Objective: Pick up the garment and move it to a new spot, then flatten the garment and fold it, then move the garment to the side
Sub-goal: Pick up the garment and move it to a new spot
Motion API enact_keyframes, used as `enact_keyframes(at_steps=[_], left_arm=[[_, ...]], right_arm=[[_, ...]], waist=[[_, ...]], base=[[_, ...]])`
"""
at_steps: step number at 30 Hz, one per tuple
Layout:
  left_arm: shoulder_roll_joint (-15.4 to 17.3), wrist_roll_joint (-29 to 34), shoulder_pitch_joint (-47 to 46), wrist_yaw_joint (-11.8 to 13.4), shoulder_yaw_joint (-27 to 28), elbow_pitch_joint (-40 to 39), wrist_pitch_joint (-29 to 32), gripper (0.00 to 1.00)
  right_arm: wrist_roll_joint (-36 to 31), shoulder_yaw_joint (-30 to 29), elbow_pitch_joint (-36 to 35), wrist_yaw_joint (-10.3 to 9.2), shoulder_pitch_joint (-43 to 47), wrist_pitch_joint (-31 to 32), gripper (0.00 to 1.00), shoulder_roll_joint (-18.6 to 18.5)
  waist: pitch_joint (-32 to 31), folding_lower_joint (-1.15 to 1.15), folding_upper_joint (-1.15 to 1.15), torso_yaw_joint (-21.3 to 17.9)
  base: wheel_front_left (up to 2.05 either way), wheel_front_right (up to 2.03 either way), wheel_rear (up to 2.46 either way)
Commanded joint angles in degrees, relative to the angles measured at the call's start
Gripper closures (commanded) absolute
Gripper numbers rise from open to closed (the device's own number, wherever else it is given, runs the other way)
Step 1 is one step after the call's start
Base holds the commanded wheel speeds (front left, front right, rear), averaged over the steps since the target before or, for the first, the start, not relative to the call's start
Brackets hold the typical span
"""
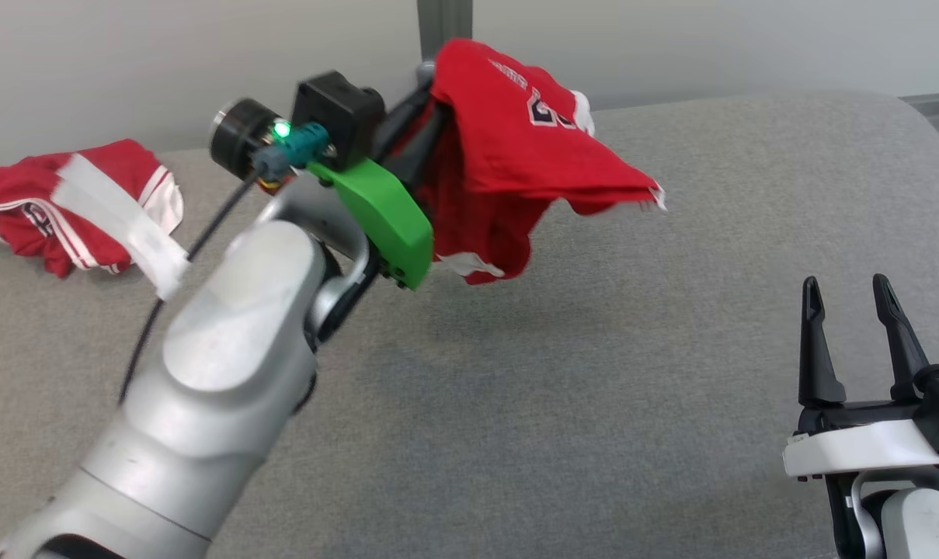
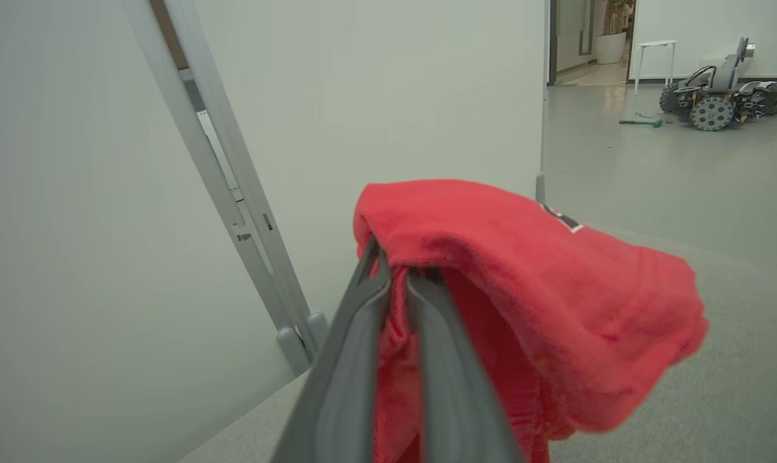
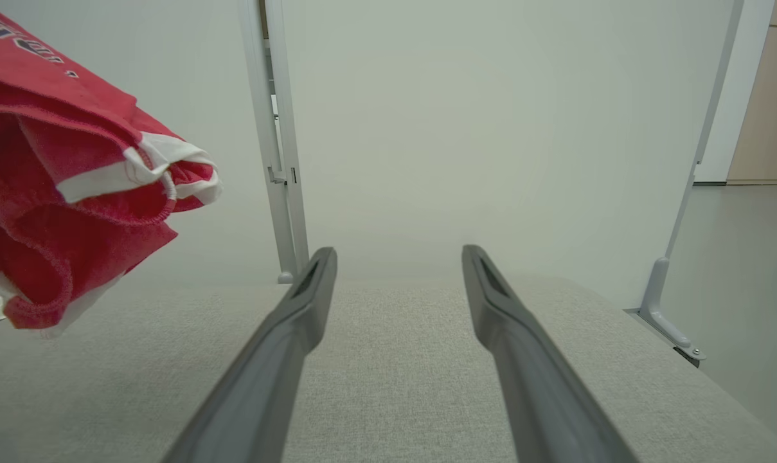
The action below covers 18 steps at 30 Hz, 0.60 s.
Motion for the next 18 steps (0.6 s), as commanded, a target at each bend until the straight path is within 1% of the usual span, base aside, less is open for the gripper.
enact_keyframes(at_steps=[1,5,7,8,12,15,18], left_arm=[[-1.66,-0.68,2.28,-0.02,-0.78,0.33,-1.57,1.00],[-6.09,-1.76,6.62,0.27,-2.52,3.32,-7.43,1.00],[-7.39,-2.74,8.70,0.53,-3.30,6.26,-9.99,1.00],[-7.76,-3.00,9.31,0.62,-3.67,7.67,-10.82,1.00],[-8.50,-5.14,10.90,2.28,-3.94,15.15,-12.77,1.00],[-8.59,-9.05,12.11,3.42,-2.62,19.52,-13.47,1.00],[-8.55,-11.92,12.07,4.47,-2.72,22.98,-13.64,1.00]], right_arm=[[0.33,0.19,-0.18,0.01,0.02,-0.19,0.00,-0.09],[0.73,0.85,-0.30,0.01,-1.02,-0.19,0.00,-0.08],[0.85,1.18,-0.26,0.01,-1.74,-0.19,0.00,-0.07],[0.96,1.44,-0.23,0.01,-1.96,-0.19,0.00,-0.07],[1.32,2.52,-0.08,0.01,-3.10,-0.19,0.00,-0.09],[1.61,3.21,0.13,0.01,-3.84,-0.19,0.00,-0.09],[1.69,3.76,0.52,0.01,-4.03,-0.19,0.00,-0.09]], waist=[[1.00,0.00,-0.01,-4.42],[3.51,0.00,-0.01,-6.41],[4.80,0.00,-0.01,-7.21],[5.36,0.00,-0.01,-7.54],[7.64,0.00,-0.01,-8.82],[8.87,0.00,-0.01,-9.26],[9.36,0.00,-0.01,-9.33]], base=[[0.00,0.00,0.00],[0.00,0.00,0.00],[0.00,0.00,0.00],[0.00,0.00,0.00],[0.00,0.00,0.00],[0.00,0.00,0.00],[0.00,0.00,0.00]])
